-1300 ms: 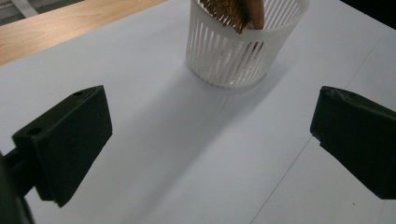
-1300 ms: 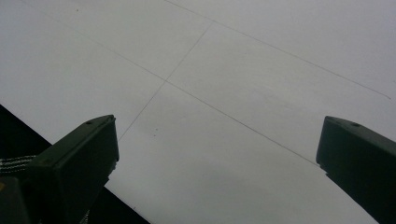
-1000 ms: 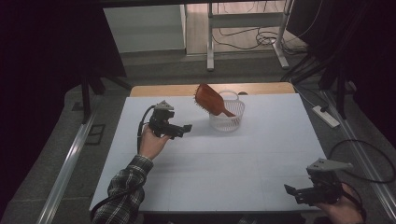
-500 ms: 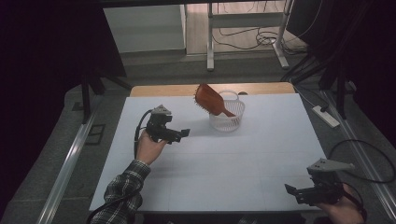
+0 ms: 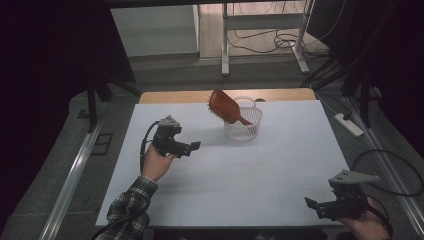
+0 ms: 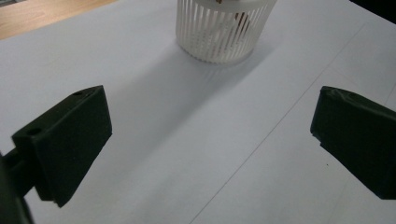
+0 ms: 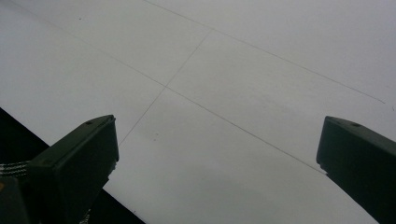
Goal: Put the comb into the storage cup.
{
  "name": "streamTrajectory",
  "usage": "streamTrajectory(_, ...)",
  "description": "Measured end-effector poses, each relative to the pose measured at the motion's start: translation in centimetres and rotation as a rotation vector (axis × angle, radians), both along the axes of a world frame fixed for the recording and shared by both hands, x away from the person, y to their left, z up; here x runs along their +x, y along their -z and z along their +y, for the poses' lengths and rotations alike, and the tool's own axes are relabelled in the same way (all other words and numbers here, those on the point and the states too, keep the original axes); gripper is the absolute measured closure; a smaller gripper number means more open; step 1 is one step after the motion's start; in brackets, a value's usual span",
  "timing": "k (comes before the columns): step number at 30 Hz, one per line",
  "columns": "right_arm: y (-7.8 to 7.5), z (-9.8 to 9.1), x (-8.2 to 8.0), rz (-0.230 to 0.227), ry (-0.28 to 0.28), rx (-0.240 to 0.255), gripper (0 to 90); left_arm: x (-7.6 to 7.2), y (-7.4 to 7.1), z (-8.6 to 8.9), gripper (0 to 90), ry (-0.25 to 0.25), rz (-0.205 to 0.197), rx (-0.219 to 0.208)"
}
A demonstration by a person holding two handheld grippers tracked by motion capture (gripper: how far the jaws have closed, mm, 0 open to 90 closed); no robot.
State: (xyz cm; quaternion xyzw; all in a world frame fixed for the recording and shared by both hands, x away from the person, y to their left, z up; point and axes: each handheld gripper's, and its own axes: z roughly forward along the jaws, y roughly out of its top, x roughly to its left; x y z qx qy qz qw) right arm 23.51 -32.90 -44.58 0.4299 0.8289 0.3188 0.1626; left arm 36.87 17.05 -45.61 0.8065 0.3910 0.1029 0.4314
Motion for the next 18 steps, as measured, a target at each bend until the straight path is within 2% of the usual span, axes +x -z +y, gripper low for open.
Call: streamTrajectory(18,0.0,0.1,-0.1,-0.003,0.0,-0.009,0.0,-1.9,0.0,0.6,0.0,-0.007,-0.005,0.014)
